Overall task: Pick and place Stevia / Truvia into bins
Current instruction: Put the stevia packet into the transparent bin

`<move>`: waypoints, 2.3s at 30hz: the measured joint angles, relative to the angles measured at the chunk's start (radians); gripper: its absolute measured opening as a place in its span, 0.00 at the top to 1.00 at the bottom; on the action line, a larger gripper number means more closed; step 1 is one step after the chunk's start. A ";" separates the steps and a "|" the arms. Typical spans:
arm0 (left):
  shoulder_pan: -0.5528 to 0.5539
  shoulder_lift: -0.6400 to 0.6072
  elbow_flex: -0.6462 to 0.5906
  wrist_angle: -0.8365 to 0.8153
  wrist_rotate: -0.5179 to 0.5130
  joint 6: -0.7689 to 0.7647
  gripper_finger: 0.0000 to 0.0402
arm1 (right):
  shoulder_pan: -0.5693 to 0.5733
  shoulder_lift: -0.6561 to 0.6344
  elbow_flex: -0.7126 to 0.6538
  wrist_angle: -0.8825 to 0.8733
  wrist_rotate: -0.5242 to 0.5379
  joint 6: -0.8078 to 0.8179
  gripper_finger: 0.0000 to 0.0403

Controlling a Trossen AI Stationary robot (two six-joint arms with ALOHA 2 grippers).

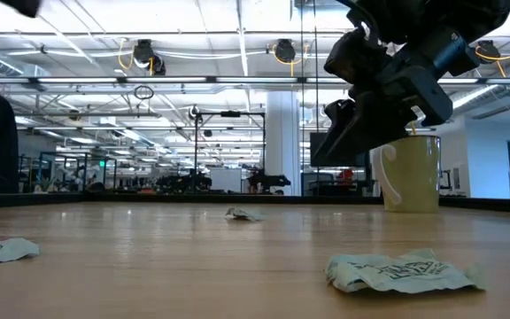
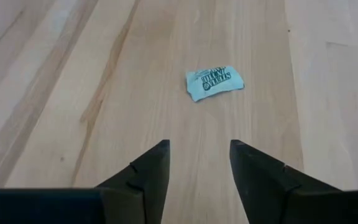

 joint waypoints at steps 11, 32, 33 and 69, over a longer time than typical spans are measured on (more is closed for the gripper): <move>-0.045 0.060 0.000 -0.067 -0.018 -0.177 0.85 | -0.004 0.000 -0.002 0.064 0.001 -0.006 0.60; 0.178 0.005 0.027 0.048 -0.325 0.263 0.71 | 0.292 -0.160 0.030 -0.387 0.001 0.250 0.60; 0.189 0.004 0.028 0.089 -0.369 0.327 0.71 | 0.314 -0.172 0.029 -0.454 0.000 0.312 0.60; 0.366 0.006 0.028 0.437 -0.491 0.866 0.71 | 0.605 -0.195 -0.123 -0.816 -0.113 1.283 0.72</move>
